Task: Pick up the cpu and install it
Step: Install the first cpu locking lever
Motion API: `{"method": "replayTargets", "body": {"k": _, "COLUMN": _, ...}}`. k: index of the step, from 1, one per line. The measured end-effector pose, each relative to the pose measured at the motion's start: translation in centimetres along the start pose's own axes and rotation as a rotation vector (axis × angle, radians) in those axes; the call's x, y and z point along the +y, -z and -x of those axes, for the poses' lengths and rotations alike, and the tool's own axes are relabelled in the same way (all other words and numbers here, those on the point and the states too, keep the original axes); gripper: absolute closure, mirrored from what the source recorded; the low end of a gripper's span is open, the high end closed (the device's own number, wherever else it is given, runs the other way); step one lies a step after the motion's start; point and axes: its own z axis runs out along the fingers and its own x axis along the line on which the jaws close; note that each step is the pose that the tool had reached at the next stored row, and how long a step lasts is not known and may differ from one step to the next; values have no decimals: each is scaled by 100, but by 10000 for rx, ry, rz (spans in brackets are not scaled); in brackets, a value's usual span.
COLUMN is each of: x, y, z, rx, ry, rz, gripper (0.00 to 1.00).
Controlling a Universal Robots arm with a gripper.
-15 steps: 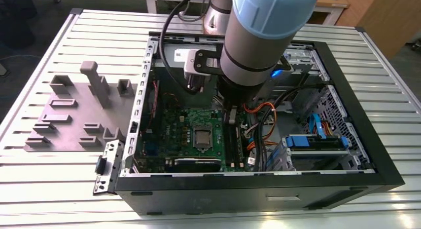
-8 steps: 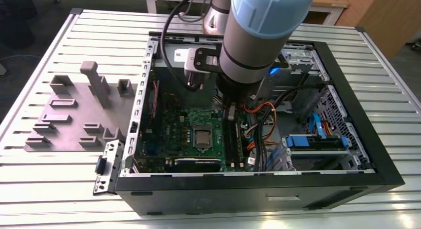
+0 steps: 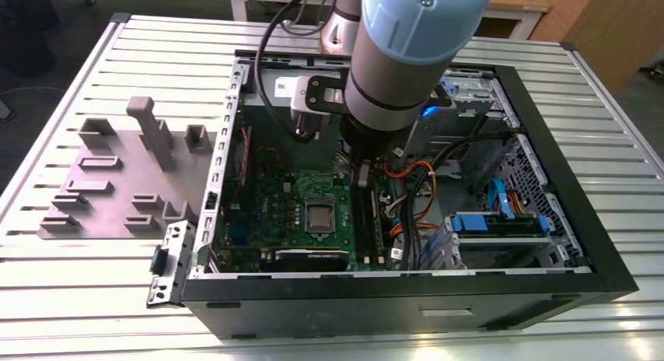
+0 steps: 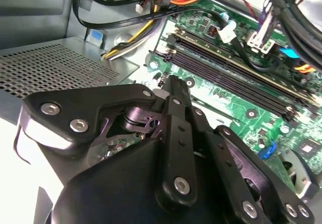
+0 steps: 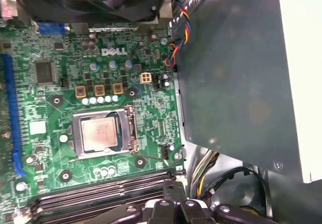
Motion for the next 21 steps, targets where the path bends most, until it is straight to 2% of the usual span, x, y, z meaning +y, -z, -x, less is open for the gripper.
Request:
{"method": "replayTargets", "body": {"k": 6, "x": 29, "y": -57, "z": 103, "rx": -9, "ry": -2, "rz": 0, "gripper": 89}}
{"method": "replayTargets", "body": {"k": 12, "x": 83, "y": -90, "z": 94, "rx": -12, "ry": -1, "rz": 2, "gripper": 89}}
{"method": "replayTargets", "body": {"k": 15, "x": 92, "y": -105, "z": 96, "rx": -49, "ry": 0, "rz": 7, "gripper": 89}}
{"method": "replayTargets", "body": {"k": 18, "x": 95, "y": -119, "z": 102, "rx": -113, "ry": -2, "rz": 16, "gripper": 89}}
{"method": "replayTargets", "body": {"k": 21, "x": 106, "y": -127, "z": 100, "rx": -120, "ry": -3, "rz": 16, "gripper": 89}}
